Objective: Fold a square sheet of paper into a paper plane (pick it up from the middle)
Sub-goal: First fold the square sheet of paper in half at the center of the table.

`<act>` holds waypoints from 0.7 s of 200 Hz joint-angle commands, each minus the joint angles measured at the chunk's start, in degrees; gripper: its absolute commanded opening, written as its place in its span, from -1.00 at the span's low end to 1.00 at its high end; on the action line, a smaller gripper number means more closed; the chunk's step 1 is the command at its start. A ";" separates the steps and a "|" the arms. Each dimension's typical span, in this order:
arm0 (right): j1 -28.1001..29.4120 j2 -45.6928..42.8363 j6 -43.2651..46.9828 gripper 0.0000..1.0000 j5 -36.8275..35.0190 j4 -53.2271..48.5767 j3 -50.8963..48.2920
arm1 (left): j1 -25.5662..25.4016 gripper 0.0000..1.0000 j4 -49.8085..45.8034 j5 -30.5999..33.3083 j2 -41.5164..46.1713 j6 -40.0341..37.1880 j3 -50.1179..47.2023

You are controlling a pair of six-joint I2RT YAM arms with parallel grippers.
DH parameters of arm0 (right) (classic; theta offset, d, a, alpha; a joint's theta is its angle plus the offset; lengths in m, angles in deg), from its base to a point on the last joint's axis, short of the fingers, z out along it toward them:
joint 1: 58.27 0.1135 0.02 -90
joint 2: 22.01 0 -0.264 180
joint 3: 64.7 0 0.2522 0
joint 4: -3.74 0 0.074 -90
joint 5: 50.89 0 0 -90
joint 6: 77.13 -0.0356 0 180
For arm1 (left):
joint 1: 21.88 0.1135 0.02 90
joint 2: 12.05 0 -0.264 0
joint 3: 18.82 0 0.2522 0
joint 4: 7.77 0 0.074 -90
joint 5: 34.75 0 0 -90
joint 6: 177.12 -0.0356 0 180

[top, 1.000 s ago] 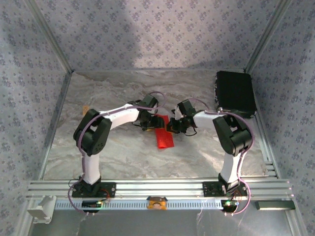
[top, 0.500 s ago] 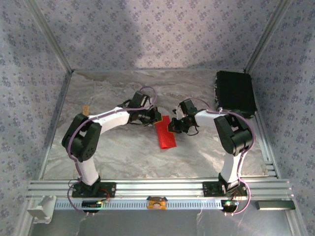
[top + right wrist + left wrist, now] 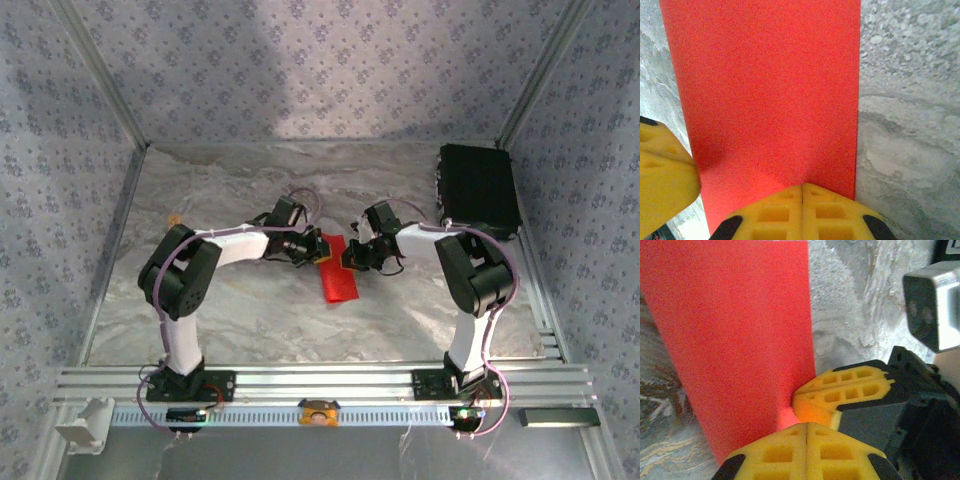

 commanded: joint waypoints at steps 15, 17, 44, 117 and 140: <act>-0.63 1.61 -0.07 -1.00 -5.81 -6.77 -1.79 | 0.07 -1.00 0.46 -0.75 -0.63 -1.11 -0.49; -0.57 1.64 -0.07 -1.00 -5.78 -6.78 -1.74 | 0.14 -1.00 0.31 -0.75 -0.72 -1.24 -0.44; -0.61 1.64 0.02 -1.00 -5.78 -6.78 -1.82 | 0.33 -1.00 -1.81 0.45 -1.91 -3.02 -0.80; -0.40 1.48 -0.41 -1.00 -6.29 -6.37 -2.37 | 1.38 -1.00 -4.34 4.29 -4.08 -7.81 -4.17; -0.39 1.30 -0.42 -1.00 -6.35 -6.30 -2.44 | 1.74 -1.00 -3.17 3.38 -2.81 -7.09 -4.21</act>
